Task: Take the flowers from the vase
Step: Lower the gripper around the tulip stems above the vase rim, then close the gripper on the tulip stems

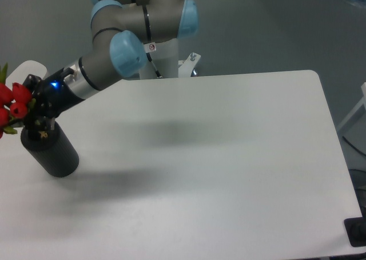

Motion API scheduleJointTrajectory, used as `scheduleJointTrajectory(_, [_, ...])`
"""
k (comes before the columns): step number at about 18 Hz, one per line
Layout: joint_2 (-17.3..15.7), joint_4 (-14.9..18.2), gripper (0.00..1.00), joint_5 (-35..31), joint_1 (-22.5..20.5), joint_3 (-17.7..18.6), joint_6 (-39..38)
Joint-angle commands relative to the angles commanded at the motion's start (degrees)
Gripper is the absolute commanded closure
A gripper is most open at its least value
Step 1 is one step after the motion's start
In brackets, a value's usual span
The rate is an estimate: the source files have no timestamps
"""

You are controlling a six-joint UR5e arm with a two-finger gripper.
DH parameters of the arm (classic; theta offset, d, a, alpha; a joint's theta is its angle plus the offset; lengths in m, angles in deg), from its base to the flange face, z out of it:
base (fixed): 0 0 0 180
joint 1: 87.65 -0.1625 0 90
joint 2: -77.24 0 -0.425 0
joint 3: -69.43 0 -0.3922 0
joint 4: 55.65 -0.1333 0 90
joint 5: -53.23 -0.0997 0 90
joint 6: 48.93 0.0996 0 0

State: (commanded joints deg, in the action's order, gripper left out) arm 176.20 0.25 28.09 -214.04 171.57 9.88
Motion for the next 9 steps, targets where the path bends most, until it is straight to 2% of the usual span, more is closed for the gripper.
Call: scheduleJointTrajectory(9, [0.0,0.1,1.0,5.3,-3.5,-5.3,-9.1])
